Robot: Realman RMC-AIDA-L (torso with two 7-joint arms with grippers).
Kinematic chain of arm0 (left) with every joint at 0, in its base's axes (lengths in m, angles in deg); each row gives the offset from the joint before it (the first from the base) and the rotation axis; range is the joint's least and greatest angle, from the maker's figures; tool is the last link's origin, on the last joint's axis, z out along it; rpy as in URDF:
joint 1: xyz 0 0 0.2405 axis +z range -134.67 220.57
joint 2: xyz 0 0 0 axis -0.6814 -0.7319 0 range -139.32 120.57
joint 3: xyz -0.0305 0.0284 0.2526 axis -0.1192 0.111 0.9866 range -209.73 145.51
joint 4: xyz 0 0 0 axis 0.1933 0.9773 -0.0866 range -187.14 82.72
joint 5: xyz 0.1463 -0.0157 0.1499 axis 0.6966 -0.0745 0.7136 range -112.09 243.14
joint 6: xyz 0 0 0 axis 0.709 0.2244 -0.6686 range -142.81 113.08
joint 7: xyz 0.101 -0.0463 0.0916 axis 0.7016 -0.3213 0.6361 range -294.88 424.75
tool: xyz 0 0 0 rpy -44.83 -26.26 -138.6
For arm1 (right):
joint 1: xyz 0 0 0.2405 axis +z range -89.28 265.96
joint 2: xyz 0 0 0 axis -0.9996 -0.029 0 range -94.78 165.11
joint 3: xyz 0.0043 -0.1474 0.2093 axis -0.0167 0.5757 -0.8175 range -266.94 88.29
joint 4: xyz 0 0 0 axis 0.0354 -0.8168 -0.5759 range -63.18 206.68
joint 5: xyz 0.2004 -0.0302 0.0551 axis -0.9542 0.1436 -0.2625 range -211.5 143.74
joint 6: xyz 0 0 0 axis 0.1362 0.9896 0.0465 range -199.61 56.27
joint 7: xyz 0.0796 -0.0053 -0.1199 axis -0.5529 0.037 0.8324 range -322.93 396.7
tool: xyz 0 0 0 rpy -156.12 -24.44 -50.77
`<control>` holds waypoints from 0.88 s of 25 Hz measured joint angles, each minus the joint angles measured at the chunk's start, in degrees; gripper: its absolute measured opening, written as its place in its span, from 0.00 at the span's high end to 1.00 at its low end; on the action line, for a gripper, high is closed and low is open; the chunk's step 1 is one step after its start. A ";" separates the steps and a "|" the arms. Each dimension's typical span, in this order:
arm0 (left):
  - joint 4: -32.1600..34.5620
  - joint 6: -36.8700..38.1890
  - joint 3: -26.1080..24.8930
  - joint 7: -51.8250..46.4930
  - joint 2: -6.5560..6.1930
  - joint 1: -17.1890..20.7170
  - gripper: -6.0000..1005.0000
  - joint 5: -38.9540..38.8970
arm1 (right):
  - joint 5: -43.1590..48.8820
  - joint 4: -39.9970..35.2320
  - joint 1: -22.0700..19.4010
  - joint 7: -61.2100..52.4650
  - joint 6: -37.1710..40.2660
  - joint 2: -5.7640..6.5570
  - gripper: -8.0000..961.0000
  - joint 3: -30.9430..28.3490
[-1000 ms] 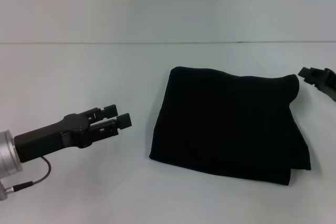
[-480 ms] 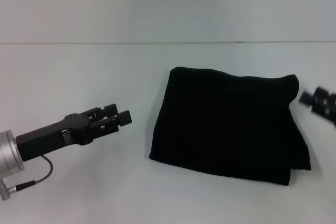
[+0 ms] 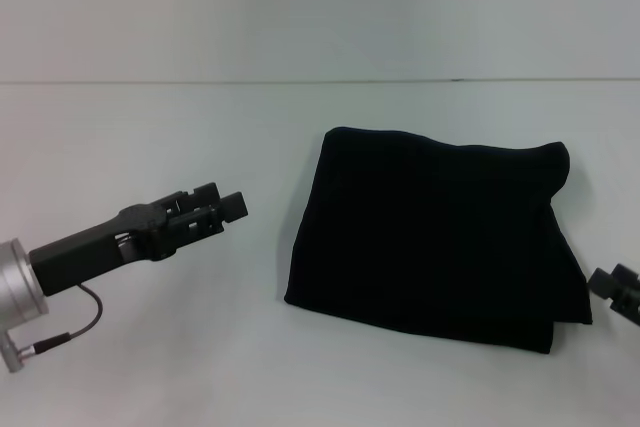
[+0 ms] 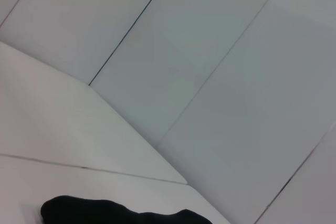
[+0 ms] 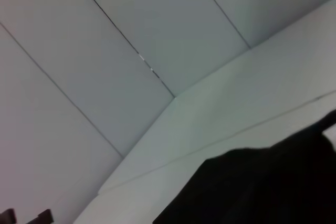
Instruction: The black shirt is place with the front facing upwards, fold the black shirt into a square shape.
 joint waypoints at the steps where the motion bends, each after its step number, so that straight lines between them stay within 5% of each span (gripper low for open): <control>1: 0.00 -0.11 0.00 0.00 0.00 -0.14 0.20 -0.01 | 0.14 0.44 0.06 -0.19 -0.20 -0.03 0.17 0.27; 8: -0.07 -0.38 -0.02 -0.02 0.01 -0.94 0.20 -0.03 | 2.18 1.40 1.25 -2.75 -2.53 -0.63 0.18 0.74; 17: -0.14 -1.13 -0.02 -0.02 0.09 -1.10 0.20 -0.03 | 5.38 1.42 3.18 -9.94 -2.63 0.01 0.22 0.94; 20: -0.15 -1.15 -0.02 -0.02 0.09 -1.14 0.20 -0.03 | 8.16 1.42 4.31 -12.02 -3.10 0.30 0.48 0.94; 22: -0.14 -1.19 -0.03 -0.02 0.09 -1.17 0.20 -0.03 | 9.50 1.40 4.74 -12.34 -3.45 0.34 0.57 0.92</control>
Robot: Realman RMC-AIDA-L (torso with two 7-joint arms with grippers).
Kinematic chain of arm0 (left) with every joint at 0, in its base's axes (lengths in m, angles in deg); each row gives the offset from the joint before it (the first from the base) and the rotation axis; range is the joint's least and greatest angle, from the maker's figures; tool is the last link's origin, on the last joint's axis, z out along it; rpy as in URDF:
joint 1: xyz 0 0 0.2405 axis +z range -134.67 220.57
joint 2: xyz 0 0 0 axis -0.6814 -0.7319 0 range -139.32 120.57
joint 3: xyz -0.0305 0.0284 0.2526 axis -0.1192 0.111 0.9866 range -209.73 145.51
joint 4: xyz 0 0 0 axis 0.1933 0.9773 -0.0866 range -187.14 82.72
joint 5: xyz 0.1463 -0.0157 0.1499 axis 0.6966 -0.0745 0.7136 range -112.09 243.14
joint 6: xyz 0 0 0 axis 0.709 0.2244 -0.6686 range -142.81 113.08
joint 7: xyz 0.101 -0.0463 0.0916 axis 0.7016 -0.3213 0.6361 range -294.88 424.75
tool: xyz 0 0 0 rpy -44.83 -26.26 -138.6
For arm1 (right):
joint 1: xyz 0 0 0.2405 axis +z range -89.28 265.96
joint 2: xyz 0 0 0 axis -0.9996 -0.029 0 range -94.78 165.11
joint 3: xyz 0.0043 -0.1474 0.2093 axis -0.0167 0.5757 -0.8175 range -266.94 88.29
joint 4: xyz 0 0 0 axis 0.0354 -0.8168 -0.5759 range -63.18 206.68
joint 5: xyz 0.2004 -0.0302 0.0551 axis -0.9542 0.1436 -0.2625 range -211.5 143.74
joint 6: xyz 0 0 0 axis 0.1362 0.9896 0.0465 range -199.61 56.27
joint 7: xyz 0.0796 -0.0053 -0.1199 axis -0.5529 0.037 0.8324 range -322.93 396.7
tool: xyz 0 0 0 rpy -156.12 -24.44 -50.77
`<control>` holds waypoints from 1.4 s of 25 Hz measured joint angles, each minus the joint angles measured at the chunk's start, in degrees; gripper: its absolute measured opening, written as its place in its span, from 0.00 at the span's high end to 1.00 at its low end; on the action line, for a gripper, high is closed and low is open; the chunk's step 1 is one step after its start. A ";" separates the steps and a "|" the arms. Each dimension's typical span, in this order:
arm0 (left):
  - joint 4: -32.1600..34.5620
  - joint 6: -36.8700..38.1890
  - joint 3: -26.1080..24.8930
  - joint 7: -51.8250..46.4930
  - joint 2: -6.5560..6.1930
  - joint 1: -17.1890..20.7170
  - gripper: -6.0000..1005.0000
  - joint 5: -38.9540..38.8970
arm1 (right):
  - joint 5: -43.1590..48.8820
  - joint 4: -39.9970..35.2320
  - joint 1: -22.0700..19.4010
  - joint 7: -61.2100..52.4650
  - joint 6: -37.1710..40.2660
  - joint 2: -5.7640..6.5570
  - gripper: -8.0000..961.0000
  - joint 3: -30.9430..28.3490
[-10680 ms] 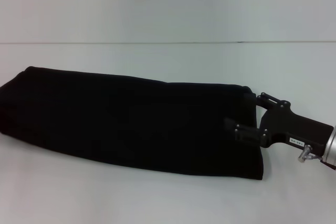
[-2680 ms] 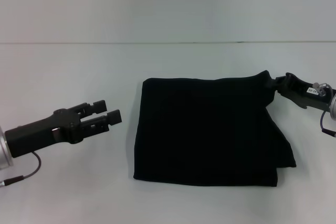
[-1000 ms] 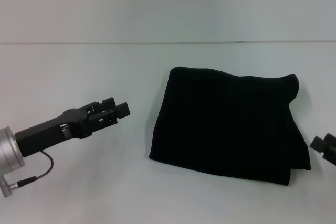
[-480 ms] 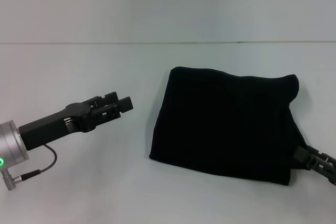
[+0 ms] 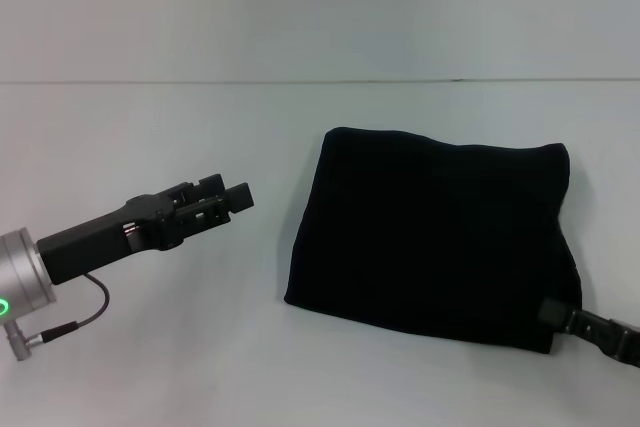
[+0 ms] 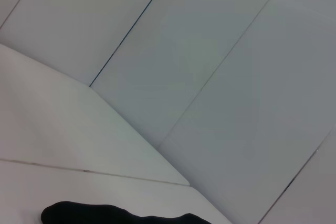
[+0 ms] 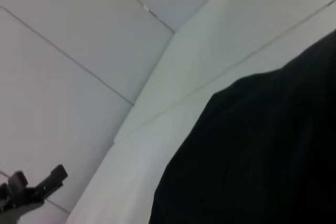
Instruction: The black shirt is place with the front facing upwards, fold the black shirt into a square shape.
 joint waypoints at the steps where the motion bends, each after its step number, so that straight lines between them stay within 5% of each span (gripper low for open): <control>1: 0.00 -0.09 0.01 0.00 0.00 -0.01 0.20 0.00 | 0.37 -0.06 0.09 0.11 -0.04 -0.01 0.61 -0.06; 4: 0.00 -0.47 0.01 0.00 0.00 0.05 0.20 0.00 | 0.63 -0.54 -0.05 0.93 0.35 -0.17 0.74 -0.36; 15: -0.29 -1.30 0.01 0.02 0.00 0.08 0.20 0.00 | 0.62 -0.53 -2.17 7.88 1.74 0.19 0.85 -0.61; 35: -0.70 -2.17 0.19 0.44 -0.01 -0.11 0.20 0.07 | 0.39 -0.27 -3.84 10.48 0.63 0.02 0.83 -4.66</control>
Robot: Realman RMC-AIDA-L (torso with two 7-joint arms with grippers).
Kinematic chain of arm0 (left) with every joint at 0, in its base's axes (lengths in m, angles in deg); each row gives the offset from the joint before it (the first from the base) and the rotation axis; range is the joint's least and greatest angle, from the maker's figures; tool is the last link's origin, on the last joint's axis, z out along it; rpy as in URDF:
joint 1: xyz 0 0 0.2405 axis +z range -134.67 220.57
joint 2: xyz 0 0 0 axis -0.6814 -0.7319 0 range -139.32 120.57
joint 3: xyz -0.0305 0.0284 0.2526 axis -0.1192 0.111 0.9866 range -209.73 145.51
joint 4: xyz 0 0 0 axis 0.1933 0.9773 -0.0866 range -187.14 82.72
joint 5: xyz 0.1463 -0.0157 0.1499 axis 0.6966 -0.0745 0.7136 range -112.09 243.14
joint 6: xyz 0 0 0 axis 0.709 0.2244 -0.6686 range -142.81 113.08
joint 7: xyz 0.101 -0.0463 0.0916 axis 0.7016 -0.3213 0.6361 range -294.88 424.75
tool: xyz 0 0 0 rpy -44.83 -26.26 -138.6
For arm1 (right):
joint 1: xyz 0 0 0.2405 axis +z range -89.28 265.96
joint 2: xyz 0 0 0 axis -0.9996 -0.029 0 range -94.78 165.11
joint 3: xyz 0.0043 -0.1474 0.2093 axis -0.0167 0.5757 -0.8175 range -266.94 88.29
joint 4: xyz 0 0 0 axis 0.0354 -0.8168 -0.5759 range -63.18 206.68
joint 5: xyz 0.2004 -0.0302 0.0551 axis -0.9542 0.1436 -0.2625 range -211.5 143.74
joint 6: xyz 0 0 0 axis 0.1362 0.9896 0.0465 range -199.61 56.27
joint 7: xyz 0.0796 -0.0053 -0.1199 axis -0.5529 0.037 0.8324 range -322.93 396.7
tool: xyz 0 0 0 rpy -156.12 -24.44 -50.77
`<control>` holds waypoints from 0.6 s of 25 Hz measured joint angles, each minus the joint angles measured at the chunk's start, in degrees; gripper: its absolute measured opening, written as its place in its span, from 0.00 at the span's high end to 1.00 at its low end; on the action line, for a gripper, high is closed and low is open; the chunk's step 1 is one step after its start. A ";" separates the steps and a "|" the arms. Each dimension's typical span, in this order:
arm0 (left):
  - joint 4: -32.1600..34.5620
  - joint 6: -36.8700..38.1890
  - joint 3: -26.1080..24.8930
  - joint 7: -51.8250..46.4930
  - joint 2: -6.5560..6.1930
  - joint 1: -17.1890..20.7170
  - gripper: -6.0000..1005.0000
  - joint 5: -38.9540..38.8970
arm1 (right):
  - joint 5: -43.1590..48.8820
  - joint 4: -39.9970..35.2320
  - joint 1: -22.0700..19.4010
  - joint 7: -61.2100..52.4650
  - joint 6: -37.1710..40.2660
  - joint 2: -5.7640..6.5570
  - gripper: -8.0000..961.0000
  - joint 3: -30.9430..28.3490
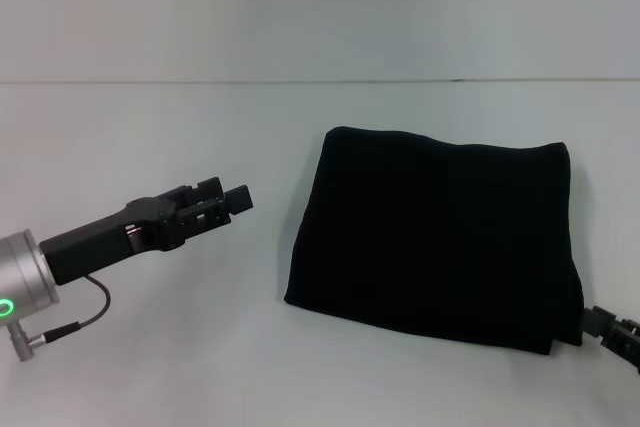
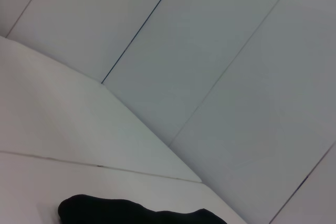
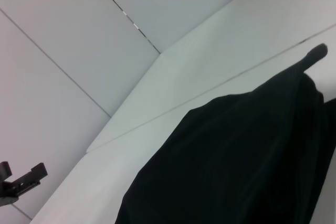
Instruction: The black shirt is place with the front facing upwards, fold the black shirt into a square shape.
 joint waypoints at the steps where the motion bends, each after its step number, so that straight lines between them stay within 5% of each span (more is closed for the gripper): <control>1: 0.00 0.00 -0.03 0.01 0.00 0.00 0.20 -0.03 | -0.02 -0.09 0.00 0.02 0.18 0.15 0.83 -0.34; 6: 0.01 -0.35 -0.19 -0.19 0.00 -0.14 0.20 -0.05 | -0.25 -0.47 0.28 4.32 3.48 0.50 0.76 -7.63; 12: -0.56 -1.28 -0.19 -0.43 0.08 -1.02 0.20 -0.09 | 0.40 -0.55 4.55 22.40 8.01 -2.50 0.51 -12.24; 15: -0.83 -2.32 -0.19 -1.06 0.14 -1.42 0.20 -0.08 | 3.47 -0.13 7.00 24.60 4.09 -2.85 0.36 -11.19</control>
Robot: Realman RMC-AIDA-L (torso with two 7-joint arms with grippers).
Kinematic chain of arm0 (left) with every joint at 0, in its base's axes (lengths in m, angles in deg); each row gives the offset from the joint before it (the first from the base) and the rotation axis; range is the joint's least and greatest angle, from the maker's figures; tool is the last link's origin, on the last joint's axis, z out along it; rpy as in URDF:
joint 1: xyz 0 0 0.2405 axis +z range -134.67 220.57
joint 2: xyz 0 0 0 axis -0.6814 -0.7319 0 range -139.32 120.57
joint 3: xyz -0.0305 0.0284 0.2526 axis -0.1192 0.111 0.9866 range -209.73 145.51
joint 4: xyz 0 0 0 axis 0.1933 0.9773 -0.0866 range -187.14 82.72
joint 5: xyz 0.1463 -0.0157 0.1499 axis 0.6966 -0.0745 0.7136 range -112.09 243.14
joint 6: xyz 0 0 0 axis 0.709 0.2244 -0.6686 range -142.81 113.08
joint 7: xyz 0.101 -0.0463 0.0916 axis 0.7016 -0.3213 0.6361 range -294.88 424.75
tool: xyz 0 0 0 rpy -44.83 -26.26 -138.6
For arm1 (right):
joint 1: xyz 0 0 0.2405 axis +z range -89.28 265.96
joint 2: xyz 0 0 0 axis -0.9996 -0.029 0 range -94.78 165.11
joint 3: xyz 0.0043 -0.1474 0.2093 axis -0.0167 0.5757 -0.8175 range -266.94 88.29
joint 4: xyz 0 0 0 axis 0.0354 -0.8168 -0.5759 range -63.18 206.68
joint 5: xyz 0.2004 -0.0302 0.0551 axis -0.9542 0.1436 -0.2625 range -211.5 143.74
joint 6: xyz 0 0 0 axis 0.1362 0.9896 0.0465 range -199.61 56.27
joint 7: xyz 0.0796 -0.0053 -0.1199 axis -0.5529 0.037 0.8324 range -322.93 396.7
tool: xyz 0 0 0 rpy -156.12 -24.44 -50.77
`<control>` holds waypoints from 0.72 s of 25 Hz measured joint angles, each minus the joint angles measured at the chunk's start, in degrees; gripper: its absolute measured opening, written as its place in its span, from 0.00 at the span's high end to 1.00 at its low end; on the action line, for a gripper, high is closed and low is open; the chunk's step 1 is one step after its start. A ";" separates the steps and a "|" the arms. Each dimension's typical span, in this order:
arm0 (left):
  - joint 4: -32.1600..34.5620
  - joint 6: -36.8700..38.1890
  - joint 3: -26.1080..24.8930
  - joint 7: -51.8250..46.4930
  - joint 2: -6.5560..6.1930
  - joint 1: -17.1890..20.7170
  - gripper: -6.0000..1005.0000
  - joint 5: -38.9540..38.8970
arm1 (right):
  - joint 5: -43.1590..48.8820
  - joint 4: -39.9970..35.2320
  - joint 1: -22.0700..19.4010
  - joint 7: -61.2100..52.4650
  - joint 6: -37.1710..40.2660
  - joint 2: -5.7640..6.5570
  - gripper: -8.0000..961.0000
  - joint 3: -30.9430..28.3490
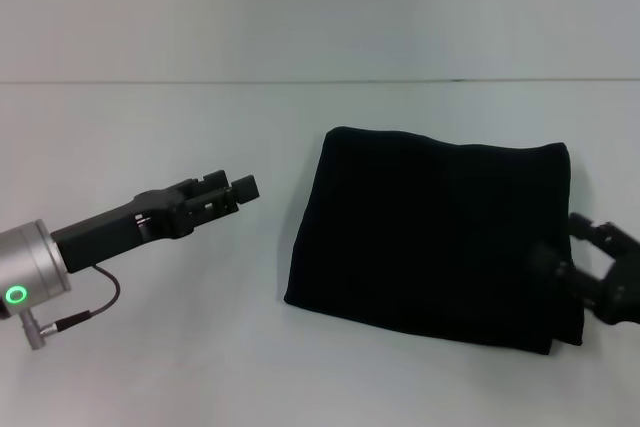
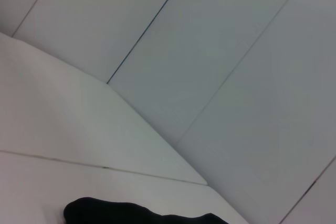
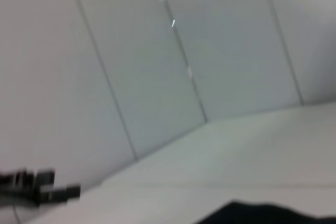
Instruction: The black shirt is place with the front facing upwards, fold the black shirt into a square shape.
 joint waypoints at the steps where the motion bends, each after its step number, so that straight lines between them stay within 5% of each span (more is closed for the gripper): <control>1: -0.01 -0.33 0.00 -0.37 0.04 -0.10 0.20 0.00 | 0.81 0.24 0.30 0.05 -1.19 -0.01 0.31 0.12; 5: -0.03 -2.01 -0.14 -2.54 0.21 -0.61 0.20 0.00 | 2.00 1.64 -0.12 0.09 -5.19 -0.03 0.12 0.23; 13: -0.05 -4.02 -0.40 -6.05 0.41 -2.20 0.20 0.07 | 1.99 1.86 -2.81 -0.30 -7.69 0.05 0.02 -0.25; 18: 0.12 -6.75 1.89 -17.68 -0.33 -4.74 0.20 0.90 | 1.68 1.18 -3.06 -0.21 -4.56 0.41 0.02 -1.71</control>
